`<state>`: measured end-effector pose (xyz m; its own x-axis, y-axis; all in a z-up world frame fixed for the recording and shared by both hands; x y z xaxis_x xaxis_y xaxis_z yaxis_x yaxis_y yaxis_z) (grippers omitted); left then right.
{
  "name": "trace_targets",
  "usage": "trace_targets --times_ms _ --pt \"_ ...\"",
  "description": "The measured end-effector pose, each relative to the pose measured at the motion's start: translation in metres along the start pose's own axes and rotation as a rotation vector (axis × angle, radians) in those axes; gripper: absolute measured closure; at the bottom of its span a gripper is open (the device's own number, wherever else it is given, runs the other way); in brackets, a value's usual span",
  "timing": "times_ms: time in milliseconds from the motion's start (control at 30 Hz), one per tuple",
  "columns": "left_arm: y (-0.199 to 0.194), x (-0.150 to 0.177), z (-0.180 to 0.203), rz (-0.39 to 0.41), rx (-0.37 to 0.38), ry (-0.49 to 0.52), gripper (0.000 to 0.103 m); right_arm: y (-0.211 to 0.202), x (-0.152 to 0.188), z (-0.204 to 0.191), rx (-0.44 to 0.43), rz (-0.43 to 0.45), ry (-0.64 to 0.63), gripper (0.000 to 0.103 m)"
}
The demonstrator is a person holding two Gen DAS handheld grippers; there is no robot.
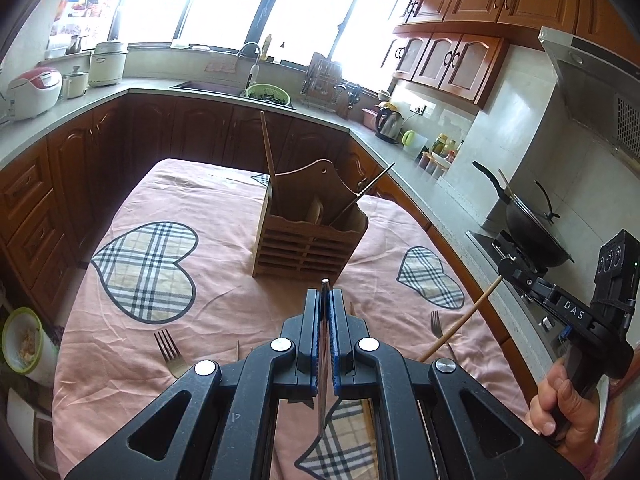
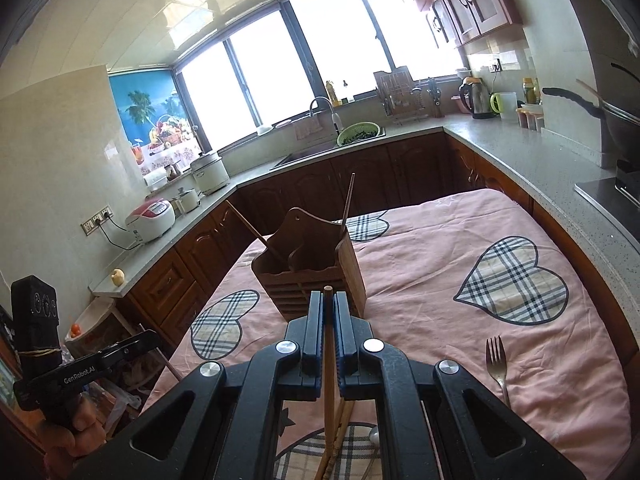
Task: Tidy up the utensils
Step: 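Lift both chopsticks and carry them over the wooden utensil holder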
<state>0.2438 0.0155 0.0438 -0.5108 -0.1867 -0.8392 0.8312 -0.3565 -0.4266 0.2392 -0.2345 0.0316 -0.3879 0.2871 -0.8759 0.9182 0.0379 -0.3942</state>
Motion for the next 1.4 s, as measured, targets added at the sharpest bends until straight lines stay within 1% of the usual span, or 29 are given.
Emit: trace_targets --times_ms 433,900,1133,1400 --pt "0.004 -0.008 -0.009 0.02 -0.011 -0.014 0.1 0.001 -0.004 0.0 -0.001 0.012 0.004 0.099" --pt "0.014 -0.031 -0.02 0.078 -0.013 -0.015 0.1 0.013 -0.023 0.004 -0.012 0.057 0.023 0.099" --pt "0.017 -0.052 -0.027 0.142 -0.014 -0.017 0.1 0.022 -0.044 0.004 -0.024 0.108 0.037 0.099" --pt "0.031 -0.087 -0.025 0.228 -0.018 0.014 0.1 0.038 -0.084 -0.002 -0.04 0.185 0.035 0.099"
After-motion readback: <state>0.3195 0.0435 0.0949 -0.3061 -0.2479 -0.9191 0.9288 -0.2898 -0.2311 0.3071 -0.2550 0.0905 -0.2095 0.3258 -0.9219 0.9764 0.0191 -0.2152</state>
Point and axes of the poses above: each gripper's, at about its wrist camera, not at the fingertips, and y roughly the way its jaws point, z to its right, x to its underside, the point moved 4 cm from there along y, roughly the way its jaws point, and after that the axes turned 9 degrees about z, right-handed, at the moved point
